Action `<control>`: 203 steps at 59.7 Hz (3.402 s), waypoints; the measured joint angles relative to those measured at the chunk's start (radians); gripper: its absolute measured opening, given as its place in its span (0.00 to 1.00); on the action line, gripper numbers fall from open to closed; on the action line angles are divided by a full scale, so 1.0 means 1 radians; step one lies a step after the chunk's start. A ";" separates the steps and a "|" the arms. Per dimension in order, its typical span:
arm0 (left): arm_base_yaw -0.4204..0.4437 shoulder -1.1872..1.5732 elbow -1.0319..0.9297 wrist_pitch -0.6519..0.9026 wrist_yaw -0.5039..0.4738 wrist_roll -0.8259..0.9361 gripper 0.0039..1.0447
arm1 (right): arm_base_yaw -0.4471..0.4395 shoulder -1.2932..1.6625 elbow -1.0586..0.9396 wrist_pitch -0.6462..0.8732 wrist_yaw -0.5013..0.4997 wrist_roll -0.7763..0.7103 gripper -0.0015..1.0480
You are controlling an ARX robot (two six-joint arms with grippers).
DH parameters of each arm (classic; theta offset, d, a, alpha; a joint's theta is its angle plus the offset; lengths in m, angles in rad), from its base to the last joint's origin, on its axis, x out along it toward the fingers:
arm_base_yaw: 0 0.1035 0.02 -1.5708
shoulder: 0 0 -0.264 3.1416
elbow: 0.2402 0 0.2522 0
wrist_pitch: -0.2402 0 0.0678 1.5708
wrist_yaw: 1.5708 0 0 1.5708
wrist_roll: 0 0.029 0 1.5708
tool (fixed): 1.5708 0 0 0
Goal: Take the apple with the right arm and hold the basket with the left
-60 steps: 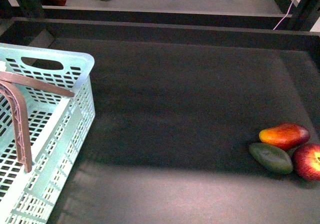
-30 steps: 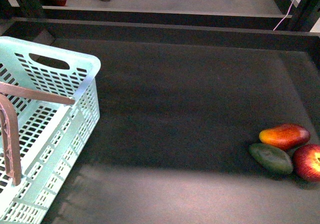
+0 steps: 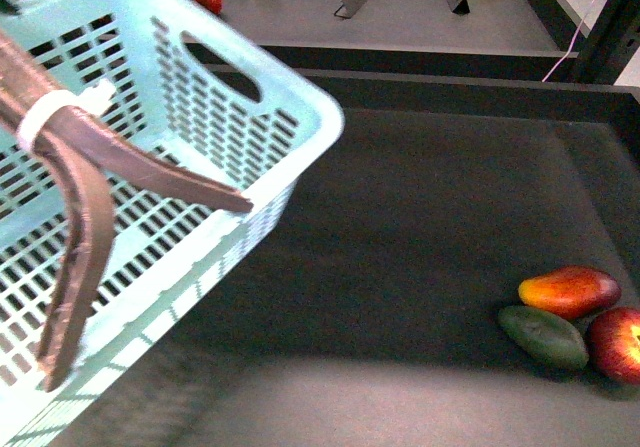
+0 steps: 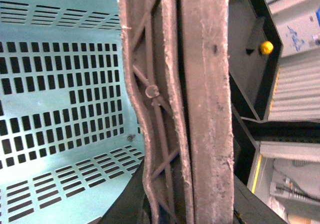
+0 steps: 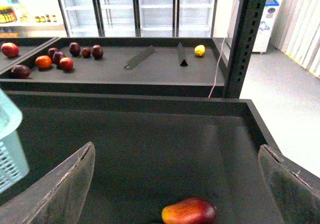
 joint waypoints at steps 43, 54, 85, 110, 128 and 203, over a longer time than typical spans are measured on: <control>-0.397 0.049 0.154 -0.105 -0.066 -0.012 0.16 | 0.000 0.000 0.000 0.000 0.000 0.000 0.92; -0.398 0.049 0.154 -0.105 -0.067 -0.011 0.16 | 0.031 0.169 0.107 -0.262 0.166 0.004 0.92; -0.399 0.049 0.155 -0.105 -0.066 -0.011 0.16 | -0.212 1.266 0.253 0.342 0.033 -0.140 0.92; -0.404 0.049 0.155 -0.105 -0.062 -0.012 0.16 | -0.257 1.870 0.473 0.450 0.055 -0.167 0.92; -0.404 0.049 0.155 -0.105 -0.063 -0.011 0.16 | -0.254 2.047 0.582 0.425 0.051 -0.164 0.92; -0.404 0.049 0.155 -0.105 -0.062 -0.011 0.16 | -0.209 2.340 0.842 0.330 0.075 -0.113 0.63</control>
